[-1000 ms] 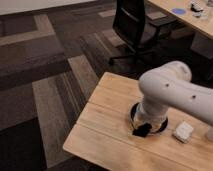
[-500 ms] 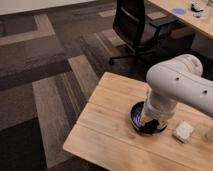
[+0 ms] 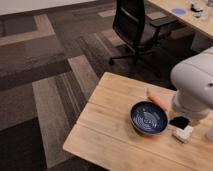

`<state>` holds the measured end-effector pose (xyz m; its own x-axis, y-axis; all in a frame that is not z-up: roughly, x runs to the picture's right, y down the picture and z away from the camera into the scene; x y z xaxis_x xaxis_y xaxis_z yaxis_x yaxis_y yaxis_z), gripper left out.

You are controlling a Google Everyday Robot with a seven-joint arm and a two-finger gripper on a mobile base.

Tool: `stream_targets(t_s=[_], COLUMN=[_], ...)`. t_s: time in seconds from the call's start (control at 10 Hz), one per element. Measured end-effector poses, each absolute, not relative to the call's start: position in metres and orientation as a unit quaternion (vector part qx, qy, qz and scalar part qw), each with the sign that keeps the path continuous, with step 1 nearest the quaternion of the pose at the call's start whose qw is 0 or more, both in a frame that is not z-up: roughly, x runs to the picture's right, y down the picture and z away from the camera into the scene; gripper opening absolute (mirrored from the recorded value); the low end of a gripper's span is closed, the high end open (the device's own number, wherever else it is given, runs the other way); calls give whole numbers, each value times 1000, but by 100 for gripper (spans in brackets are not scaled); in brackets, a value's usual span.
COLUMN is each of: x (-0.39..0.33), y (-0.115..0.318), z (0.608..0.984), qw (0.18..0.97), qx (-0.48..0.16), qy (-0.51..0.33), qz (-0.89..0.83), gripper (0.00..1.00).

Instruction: Place the eraser in the ceramic cup

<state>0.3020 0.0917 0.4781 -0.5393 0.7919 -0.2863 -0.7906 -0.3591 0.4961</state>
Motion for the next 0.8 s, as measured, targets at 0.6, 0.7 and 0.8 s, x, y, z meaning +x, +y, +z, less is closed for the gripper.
stream_targets(t_s=[0.6, 0.7, 0.8], x=[360, 360, 362], y=[86, 86, 86], z=[482, 482, 484], qw=[433, 431, 419], qx=[3, 2, -6], qy=[295, 295, 294], qz=[852, 853, 859], gripper=[0, 0, 0])
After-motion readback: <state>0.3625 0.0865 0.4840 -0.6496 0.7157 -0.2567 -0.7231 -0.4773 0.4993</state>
